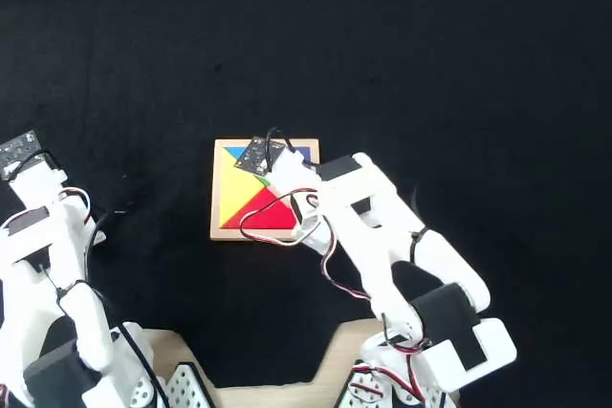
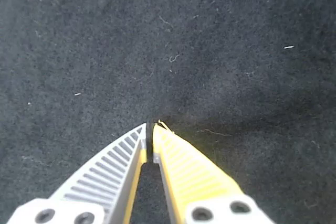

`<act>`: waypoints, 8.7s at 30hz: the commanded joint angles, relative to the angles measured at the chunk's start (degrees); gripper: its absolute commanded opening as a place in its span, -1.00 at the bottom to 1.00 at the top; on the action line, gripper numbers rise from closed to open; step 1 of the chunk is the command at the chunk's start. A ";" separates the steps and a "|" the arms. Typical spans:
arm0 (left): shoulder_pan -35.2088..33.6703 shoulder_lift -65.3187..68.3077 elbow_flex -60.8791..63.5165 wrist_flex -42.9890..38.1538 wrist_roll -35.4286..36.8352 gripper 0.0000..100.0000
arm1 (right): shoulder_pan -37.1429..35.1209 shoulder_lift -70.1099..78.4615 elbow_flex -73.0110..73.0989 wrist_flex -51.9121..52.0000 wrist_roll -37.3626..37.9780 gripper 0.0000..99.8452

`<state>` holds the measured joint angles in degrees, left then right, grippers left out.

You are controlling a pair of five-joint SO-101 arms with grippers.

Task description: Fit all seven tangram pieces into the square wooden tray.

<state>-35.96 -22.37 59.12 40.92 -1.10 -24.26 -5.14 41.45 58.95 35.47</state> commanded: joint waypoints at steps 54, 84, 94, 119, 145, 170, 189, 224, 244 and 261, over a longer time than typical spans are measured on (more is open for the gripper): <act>23.78 35.69 -36.88 17.41 -18.55 -0.94 | 34.37 28.26 -26.07 14.15 7.38 -0.98; 19.74 -39.21 -17.10 18.46 -8.53 -0.93 | 28.48 -33.54 -12.79 17.14 -8.09 -0.98; 19.82 -56.88 -13.23 16.18 3.87 -0.94 | 27.96 -53.14 -6.02 -1.23 -34.55 -0.98; 23.52 -60.92 39.25 -16.97 -13.80 -0.94 | 32.62 -81.89 55.60 -37.80 -27.25 -0.98; 19.74 -81.93 29.41 31.03 -1.14 -0.93 | 26.81 -82.15 52.53 -12.31 -45.01 -0.98; 23.25 -81.85 37.85 32.44 2.90 -0.94 | 23.12 -82.24 54.46 -1.67 -28.31 -0.98; 35.91 -81.58 38.20 31.91 -0.53 -0.94 | 19.69 -82.24 54.37 -0.53 -26.20 -0.98; 36.18 -81.67 38.20 31.91 -8.88 -0.94 | 17.76 -82.24 54.20 1.14 -19.43 -0.98; 36.18 -81.67 38.20 31.91 -8.88 -0.94 | 17.76 -82.24 54.20 1.14 -19.43 -0.98; 36.18 -81.67 38.20 31.91 -8.88 -0.94 | 17.76 -82.24 54.20 1.14 -19.43 -0.98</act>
<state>-0.35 -103.87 96.22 73.71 -9.27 -5.63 -86.73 97.19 60.09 15.52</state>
